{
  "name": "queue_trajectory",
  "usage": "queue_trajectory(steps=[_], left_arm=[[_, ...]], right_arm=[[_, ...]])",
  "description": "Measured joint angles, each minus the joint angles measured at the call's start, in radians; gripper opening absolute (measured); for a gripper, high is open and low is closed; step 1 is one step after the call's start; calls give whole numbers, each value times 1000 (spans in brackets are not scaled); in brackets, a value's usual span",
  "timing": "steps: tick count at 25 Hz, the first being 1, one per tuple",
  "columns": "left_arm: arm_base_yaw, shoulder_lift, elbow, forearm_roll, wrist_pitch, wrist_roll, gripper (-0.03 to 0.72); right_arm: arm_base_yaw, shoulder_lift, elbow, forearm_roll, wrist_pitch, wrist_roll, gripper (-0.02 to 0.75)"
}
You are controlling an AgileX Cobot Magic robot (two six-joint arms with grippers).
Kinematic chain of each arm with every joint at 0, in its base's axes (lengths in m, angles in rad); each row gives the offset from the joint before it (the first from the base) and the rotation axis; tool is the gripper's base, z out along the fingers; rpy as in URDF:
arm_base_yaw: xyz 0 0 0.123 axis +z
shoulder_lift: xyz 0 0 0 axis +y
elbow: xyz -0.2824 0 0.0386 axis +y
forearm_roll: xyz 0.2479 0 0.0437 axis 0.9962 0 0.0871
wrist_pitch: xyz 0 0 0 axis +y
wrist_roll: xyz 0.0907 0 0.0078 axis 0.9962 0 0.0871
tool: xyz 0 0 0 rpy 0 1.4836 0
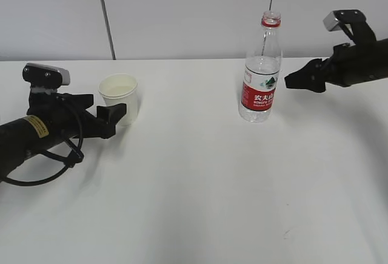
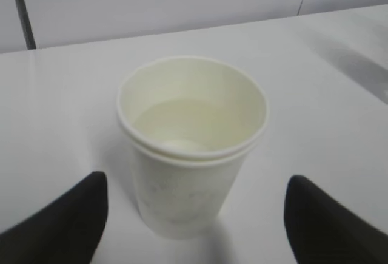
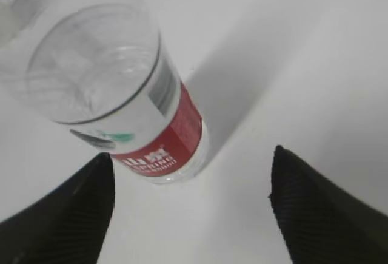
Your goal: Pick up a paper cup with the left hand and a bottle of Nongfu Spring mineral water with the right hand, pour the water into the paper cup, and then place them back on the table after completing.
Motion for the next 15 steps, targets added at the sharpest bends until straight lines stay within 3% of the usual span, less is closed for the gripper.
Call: queue_trajectory(steps=[7,15], left_arm=[[0,-62,51,4,46,-32,543],[0,-245,51,-46,291,-55,543]], right_arm=[[-48,-30,8,0,-35,8,592],[-48,-113,-1,0,-14,14,592]])
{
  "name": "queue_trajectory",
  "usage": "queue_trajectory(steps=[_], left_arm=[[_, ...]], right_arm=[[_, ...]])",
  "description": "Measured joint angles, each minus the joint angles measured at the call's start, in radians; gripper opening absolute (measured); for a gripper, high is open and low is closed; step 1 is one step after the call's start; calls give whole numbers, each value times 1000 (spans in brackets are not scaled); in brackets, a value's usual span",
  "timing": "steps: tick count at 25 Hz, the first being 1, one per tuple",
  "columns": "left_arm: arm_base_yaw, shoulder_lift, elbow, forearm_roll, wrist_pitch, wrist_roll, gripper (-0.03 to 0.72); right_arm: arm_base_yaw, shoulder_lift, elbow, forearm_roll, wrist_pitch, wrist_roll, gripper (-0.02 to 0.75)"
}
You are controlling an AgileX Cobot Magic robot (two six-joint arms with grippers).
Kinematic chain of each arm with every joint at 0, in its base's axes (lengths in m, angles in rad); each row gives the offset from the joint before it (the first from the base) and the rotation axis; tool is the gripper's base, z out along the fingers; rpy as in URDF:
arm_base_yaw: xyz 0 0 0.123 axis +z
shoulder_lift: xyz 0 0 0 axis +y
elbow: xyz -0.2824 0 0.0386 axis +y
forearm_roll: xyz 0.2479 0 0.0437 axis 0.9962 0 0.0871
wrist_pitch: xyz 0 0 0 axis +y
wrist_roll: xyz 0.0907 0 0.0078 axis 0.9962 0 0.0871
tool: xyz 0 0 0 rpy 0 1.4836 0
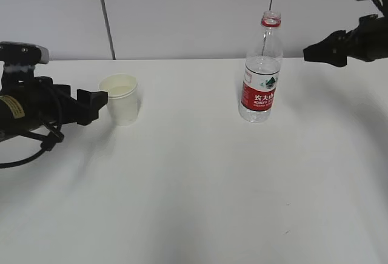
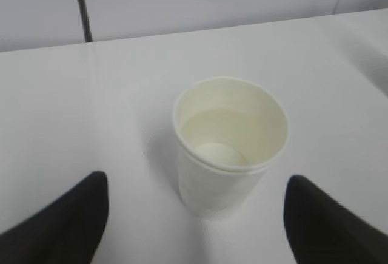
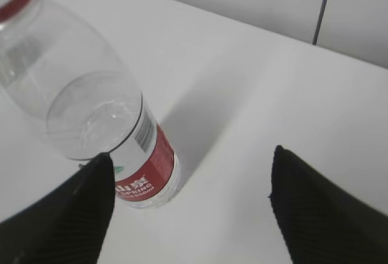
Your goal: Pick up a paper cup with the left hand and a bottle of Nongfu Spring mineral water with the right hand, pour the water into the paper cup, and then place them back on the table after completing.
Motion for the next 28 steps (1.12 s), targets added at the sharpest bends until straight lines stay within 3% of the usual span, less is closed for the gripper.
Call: queue_trajectory(steps=[7,17,22,28], left_arm=[[0,-160,-18,-44,357,-75,542],[0,-281,-310,-170,1274,-97,522],[0,-282,-439,-292,1624,44,499],[0,-283,-466,-340,1812,136,490]], right_arm=[[0,-63,-17,0,48,11,591],[0,-130,-18,0,55,64,591],[0,-146,-20,0,72,88,590],[0,-154,-20,0,81,151,590]])
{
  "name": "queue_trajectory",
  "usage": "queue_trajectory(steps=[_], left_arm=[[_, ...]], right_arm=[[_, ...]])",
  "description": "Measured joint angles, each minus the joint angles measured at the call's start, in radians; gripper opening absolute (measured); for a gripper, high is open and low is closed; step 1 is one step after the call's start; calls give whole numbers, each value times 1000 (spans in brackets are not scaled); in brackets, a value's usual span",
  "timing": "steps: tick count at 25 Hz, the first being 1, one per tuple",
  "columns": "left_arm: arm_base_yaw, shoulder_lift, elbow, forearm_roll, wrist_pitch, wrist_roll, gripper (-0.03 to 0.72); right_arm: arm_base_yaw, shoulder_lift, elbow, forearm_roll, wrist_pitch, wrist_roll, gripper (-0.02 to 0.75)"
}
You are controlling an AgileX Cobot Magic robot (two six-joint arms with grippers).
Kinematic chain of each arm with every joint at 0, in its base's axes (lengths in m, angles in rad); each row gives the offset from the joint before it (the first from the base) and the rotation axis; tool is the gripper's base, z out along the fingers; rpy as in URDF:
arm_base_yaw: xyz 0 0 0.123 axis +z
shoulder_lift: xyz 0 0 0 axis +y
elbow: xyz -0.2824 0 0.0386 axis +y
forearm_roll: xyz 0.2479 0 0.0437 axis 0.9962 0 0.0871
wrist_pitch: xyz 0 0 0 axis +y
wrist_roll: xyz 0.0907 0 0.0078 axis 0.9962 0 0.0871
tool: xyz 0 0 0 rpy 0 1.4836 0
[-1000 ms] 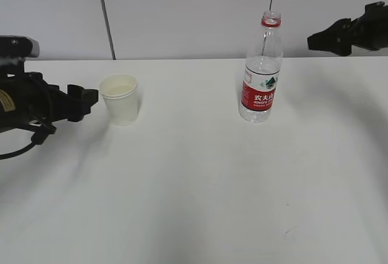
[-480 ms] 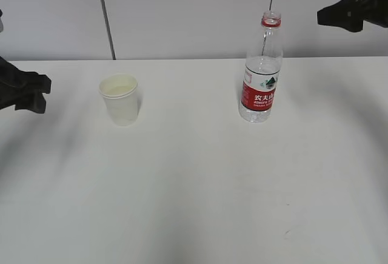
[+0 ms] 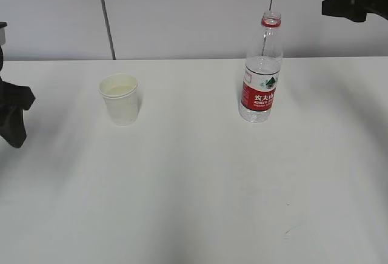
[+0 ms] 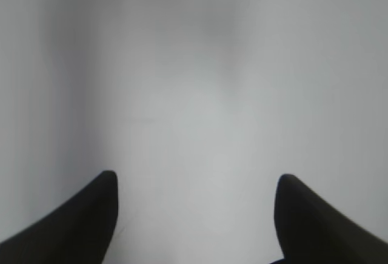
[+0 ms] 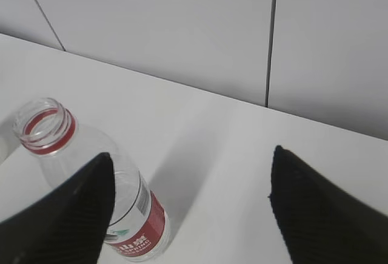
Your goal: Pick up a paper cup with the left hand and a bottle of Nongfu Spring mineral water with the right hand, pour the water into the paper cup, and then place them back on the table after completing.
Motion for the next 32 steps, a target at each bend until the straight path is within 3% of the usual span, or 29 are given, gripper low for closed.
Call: queue_trajectory(steps=[8,26,32], left_arm=[[0,-88,11,-1,96,49,490],[0,-712,309,-34,122,51,483],[0,-996,469,-33,62,51,452]], right_arm=[[0,0,0,0,2,40,590],[0,0,0,0,4,48,590],[0,0,0,0,4,48,590]])
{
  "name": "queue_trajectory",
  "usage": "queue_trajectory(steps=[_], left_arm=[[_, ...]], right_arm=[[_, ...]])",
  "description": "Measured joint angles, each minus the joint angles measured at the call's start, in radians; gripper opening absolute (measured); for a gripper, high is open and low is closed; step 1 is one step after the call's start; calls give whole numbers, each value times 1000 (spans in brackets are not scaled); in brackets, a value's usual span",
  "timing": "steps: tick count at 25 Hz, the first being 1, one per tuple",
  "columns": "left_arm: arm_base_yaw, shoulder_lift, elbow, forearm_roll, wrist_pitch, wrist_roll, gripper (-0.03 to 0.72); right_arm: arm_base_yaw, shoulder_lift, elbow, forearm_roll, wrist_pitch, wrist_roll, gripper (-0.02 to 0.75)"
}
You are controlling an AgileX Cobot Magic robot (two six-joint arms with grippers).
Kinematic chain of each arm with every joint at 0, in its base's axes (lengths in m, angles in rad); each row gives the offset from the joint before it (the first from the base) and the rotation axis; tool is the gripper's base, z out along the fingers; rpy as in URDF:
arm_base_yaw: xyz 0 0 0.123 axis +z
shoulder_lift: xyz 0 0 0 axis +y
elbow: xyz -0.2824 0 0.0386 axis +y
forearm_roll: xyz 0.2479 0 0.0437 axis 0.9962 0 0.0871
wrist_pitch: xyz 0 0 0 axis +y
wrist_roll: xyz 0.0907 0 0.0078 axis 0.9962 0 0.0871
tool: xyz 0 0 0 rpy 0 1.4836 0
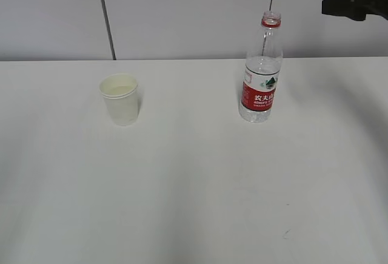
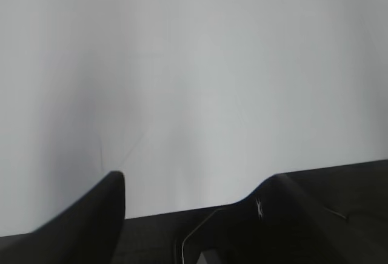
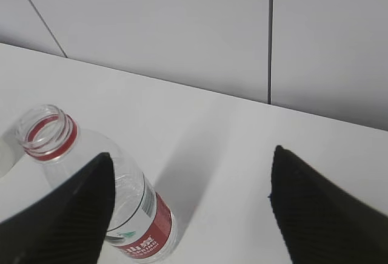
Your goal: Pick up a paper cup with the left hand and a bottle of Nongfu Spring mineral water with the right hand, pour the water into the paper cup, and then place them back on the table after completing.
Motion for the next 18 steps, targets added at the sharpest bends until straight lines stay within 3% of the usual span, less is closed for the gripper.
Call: queue_trajectory(steps=[6,14,18], left_arm=[[0,-258,129,21,-65,0,448],[0,-503,136,22,-78,4,438],[0,-519,136,23,-75,5,437]], right_arm=[[0,0,0,0,0,2,589],[0,0,0,0,0,7,588],[0,0,-2,0,0,8,588]])
